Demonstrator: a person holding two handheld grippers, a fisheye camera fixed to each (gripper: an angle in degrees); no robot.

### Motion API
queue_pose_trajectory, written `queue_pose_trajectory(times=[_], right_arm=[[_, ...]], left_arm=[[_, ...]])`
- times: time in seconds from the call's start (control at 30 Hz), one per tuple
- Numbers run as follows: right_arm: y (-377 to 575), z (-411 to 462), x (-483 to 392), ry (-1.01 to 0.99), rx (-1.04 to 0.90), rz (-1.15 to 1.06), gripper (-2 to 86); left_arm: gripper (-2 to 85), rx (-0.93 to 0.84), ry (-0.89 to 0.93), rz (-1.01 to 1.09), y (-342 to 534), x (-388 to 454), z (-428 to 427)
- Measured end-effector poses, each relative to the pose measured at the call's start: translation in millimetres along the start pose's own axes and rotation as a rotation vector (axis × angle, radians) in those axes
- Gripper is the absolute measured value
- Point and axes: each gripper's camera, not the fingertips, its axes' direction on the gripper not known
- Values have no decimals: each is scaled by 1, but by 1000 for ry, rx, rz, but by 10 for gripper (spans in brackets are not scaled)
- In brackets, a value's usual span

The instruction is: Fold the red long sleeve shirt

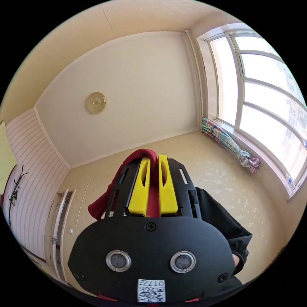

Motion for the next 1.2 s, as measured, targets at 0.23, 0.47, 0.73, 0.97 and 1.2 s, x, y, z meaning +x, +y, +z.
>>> queue_pose_trajectory(times=[0.23,0.47,0.73,0.97,1.2], right_arm=[[-26,14,-16,643,-126,69,35],[-98,-11,-55,1367,34,155,26],[-169,60,-120,1612,279,-50,25],[-217,119,-176,1741,531,-399,26],[-233,114,-208,1682,522,-529,27]], left_arm=[[48,-73,-211,-61,-11,-9,25],[46,-283,-931,-185,7,16,53],[27,-501,-1440,-223,68,17,81],[6,-671,-1508,-145,130,-53,160],[4,-457,-1637,245,111,-23,241]])
